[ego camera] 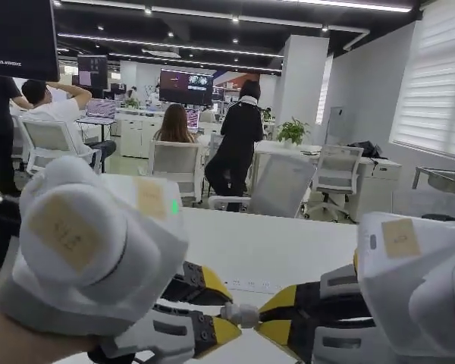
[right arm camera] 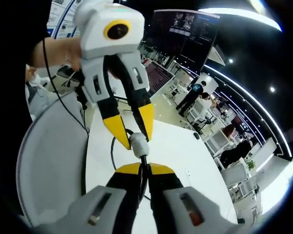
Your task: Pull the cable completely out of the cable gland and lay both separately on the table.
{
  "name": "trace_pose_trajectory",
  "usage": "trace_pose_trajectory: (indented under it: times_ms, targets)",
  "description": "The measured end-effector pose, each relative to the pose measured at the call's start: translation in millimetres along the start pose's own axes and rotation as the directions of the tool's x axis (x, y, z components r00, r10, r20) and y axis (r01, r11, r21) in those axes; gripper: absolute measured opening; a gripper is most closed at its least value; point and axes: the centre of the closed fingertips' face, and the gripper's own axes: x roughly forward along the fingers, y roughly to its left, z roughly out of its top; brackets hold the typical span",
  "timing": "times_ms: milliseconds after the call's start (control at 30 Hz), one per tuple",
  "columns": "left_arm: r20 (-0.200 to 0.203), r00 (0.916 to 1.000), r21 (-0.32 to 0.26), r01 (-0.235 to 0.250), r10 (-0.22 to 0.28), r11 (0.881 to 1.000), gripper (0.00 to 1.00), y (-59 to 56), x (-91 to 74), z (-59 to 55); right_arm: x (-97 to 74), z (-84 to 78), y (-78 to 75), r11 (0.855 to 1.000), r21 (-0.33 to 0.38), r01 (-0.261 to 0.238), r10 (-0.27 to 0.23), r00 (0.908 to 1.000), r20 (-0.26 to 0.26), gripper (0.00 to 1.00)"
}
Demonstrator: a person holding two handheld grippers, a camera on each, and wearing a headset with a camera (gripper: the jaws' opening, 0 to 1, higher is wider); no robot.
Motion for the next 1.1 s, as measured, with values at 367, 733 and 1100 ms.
trace_pose_trajectory:
  times_ms: [367, 733, 1100]
  targets:
    - [-0.018, 0.9997, -0.064, -0.015, 0.014, 0.998, 0.17, 7.6, -0.8, -21.6, -19.9, -35.5, -7.3, 0.99, 0.123, 0.07, -0.067, 0.9973, -0.029, 0.03]
    - [-0.044, 0.9977, -0.077, -0.055, 0.052, 0.996, 0.17, 16.9, -6.3, -35.8, -29.2, -87.5, -4.9, 0.974, 0.195, 0.116, -0.09, 0.9861, -0.14, 0.03]
    - [-0.067, 0.9956, -0.083, -0.072, 0.066, 0.994, 0.17, 21.6, -10.2, -42.2, -31.4, -141.9, -5.8, 0.944, 0.291, 0.158, -0.081, 0.9623, -0.26, 0.03]
